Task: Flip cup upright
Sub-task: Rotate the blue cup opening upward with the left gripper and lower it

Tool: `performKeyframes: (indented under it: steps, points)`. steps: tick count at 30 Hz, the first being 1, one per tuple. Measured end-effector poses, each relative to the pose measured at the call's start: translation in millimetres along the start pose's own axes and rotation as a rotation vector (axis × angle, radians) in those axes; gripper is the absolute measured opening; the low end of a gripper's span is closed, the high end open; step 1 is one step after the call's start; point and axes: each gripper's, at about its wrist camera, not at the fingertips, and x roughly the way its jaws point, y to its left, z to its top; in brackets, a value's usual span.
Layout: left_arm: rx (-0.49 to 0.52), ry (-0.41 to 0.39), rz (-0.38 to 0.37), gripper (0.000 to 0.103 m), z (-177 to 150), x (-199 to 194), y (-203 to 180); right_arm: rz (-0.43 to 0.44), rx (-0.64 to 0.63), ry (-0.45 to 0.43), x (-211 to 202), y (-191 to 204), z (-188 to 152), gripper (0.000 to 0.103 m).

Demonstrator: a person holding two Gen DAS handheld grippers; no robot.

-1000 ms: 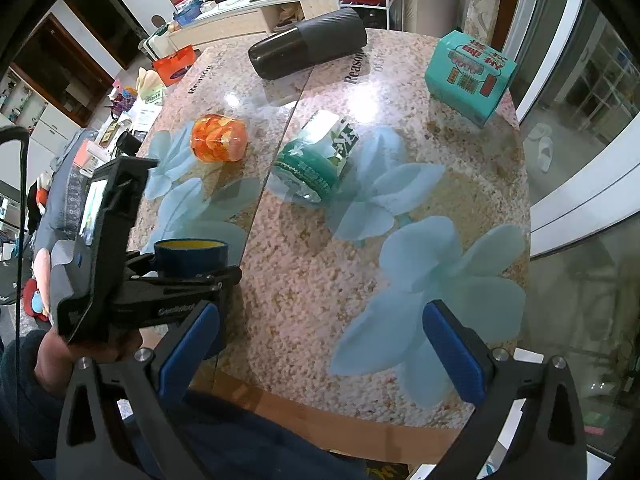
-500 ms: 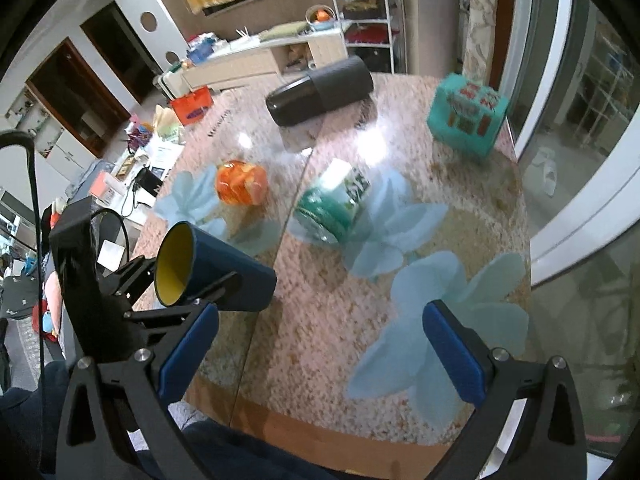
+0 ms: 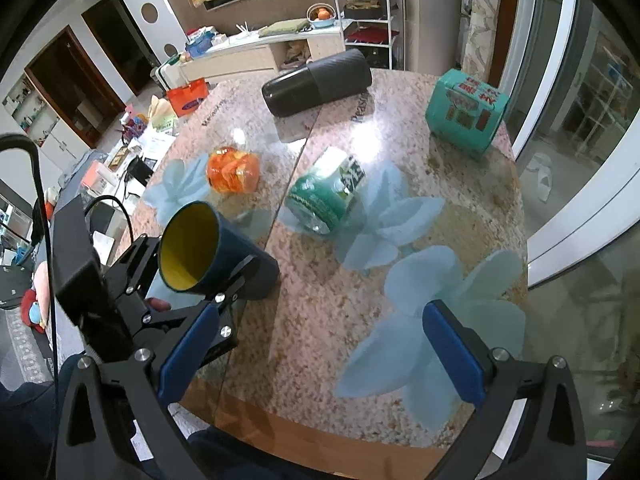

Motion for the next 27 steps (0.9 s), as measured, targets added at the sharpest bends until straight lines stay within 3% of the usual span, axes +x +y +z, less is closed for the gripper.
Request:
performKeyframes:
  steps: [8, 17, 20, 22, 27]
  points:
    - [0.027, -0.089, 0.057, 0.077, -11.5, -3.5, -8.4, 0.006, -0.02, 0.02, 4.4, 1.5, -7.1, 0.102]
    - [0.012, -0.114, 0.088, 0.077, -15.2, -7.0, -10.0, -0.017, -0.033, 0.038, 12.2, 0.3, -8.9, 0.102]
    - [0.003, -0.117, 0.072, 0.084, -13.6, -8.9, -8.7, -0.015, -0.042, 0.043, 15.0, 1.2, -8.7, 0.102]
    - [-0.016, -0.115, 0.084, 0.102, -11.6, -9.5, -6.6, -0.017, -0.04, 0.054, 17.8, 0.3, -7.6, 0.102]
    - [-0.036, -0.092, 0.061, 0.103, -7.5, -10.8, -4.4, -0.024, -0.047, 0.051, 18.2, -1.3, -3.9, 0.102]
